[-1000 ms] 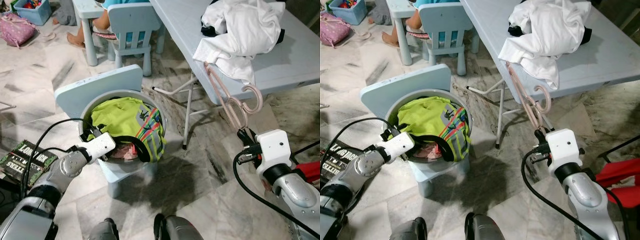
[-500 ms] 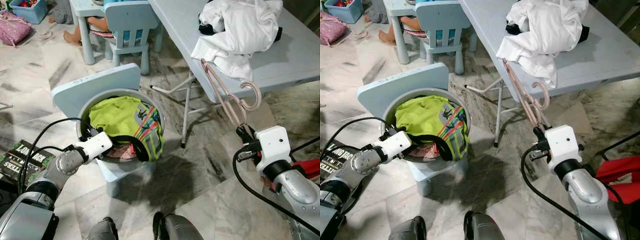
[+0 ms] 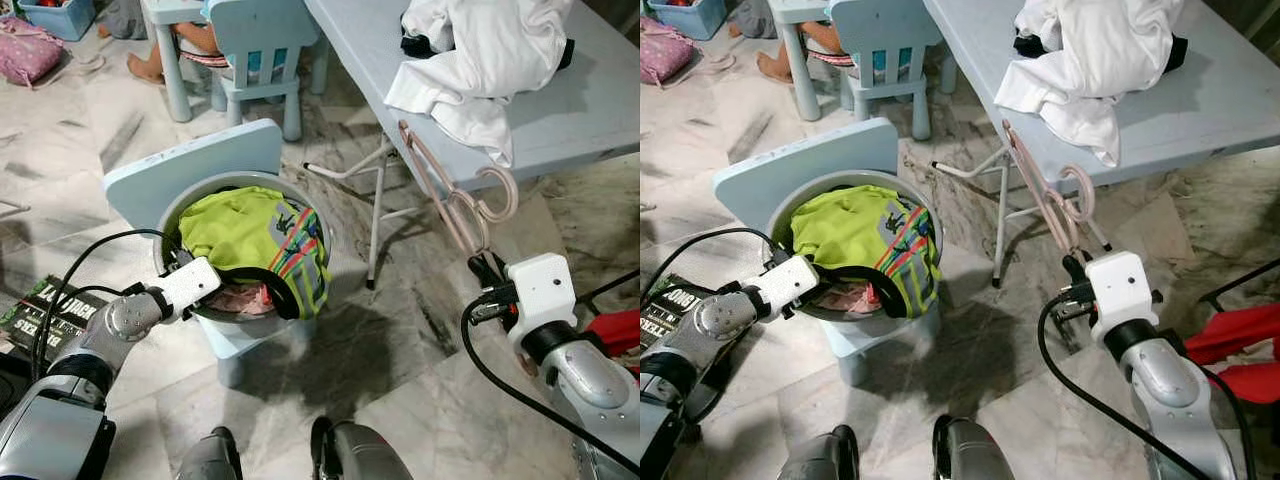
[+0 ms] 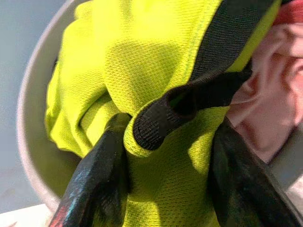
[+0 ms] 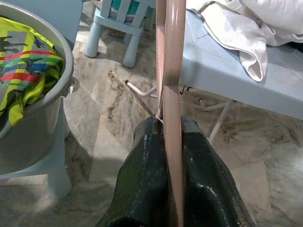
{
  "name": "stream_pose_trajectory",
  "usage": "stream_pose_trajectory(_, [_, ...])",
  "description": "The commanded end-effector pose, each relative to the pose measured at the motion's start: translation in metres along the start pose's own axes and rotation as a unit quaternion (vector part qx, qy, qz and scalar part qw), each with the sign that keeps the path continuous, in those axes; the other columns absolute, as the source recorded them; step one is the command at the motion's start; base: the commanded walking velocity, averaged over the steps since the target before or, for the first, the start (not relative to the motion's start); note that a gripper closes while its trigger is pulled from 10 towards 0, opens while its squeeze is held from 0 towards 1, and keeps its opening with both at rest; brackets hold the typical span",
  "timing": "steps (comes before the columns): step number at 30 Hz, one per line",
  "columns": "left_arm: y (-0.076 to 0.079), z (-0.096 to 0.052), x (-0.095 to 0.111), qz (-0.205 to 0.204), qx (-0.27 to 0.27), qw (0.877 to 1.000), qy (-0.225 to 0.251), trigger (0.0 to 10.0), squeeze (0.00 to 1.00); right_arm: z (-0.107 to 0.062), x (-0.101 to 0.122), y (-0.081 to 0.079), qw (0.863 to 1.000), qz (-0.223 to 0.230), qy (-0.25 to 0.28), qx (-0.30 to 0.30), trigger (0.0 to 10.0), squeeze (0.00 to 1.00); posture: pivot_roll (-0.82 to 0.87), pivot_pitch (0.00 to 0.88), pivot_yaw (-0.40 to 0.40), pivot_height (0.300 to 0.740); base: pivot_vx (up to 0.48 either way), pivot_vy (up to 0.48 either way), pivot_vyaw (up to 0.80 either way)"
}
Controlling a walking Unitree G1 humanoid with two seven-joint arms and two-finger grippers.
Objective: Hang hanger
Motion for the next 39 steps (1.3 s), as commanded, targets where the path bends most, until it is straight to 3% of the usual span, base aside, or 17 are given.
stream_pose_trajectory(1, [0.002, -0.002, -0.001, -0.007, -0.01, 1.0, 0.003, 0.0, 0.0, -0.001, 0.0, 0.001, 1.0, -0.004, -0.002, -0.005, 10.0, 0.0, -0.2, 0.246, -0.111, 0.74, 0.0, 0.0, 0.0])
stream_pose_trajectory(11, [0.002, -0.003, 0.004, 0.002, -0.024, 0.999, 0.022, 0.0, 0.0, 0.001, 0.0, -0.002, 1.0, 0.0, 0.0, -0.005, 10.0, 0.0, -0.19, 0.253, -0.11, 0.74, 0.0, 0.0, 0.0])
stream_pose_trajectory(20, [0.016, -0.011, 0.031, 0.019, -0.055, 0.991, 0.123, 0.0, 0.0, 0.003, -0.001, -0.004, 1.0, 0.005, 0.001, -0.007, 10.0, 0.0, -0.16, 0.246, -0.107, 0.74, 0.0, 0.0, 0.0])
stream_pose_trajectory(24, [0.022, -0.017, 0.034, 0.017, -0.06, 0.987, 0.145, 0.0, 0.0, 0.007, 0.0, -0.009, 1.0, 0.011, 0.006, -0.001, 10.0, 0.0, -0.15, 0.24, -0.11, 0.74, 0.0, 0.0, 0.0])
stream_pose_trajectory(30, [0.017, -0.02, 0.044, -0.046, -0.055, 0.983, 0.167, 0.0, 0.0, 0.016, 0.001, -0.012, 1.0, 0.017, 0.014, -0.004, 10.0, 0.0, -0.12, 0.214, -0.104, 0.74, 0.0, 0.0, 0.0])
stream_pose_trajectory(32, [0.009, -0.02, 0.051, -0.082, -0.04, 0.98, 0.177, 0.0, 0.0, 0.021, 0.001, -0.013, 1.0, 0.022, 0.019, -0.008, 10.0, 0.0, -0.1, 0.191, -0.094, 0.74, 0.0, 0.0, 0.0])
stream_pose_trajectory(37, [-0.026, -0.021, 0.065, -0.145, 0.047, 0.969, 0.193, 0.0, 0.0, 0.035, 0.003, -0.021, 0.999, 0.037, 0.033, -0.018, 10.0, 0.0, -0.05, 0.132, -0.068, 0.74, 0.0, 0.0, 0.0])
stream_pose_trajectory(39, [-0.04, -0.023, 0.071, -0.184, 0.085, 0.957, 0.208, 0.0, 0.0, 0.038, 0.003, -0.023, 0.998, 0.042, 0.037, -0.022, 10.0, 0.0, -0.04, 0.111, -0.056, 0.74, 0.0, 0.0, 0.0])
Point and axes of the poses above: a point about 5 cm out from each wrist's last joint towards the gripper, its own z axis pointing out of the wrist towards the gripper, its own x axis along the axis of the wrist's last joint, y = z × x, the point moved 4 cm from there along z, pointing out of the wrist towards the gripper, and after that the axes turned 6 degrees about -z, right-handed, at the moved point
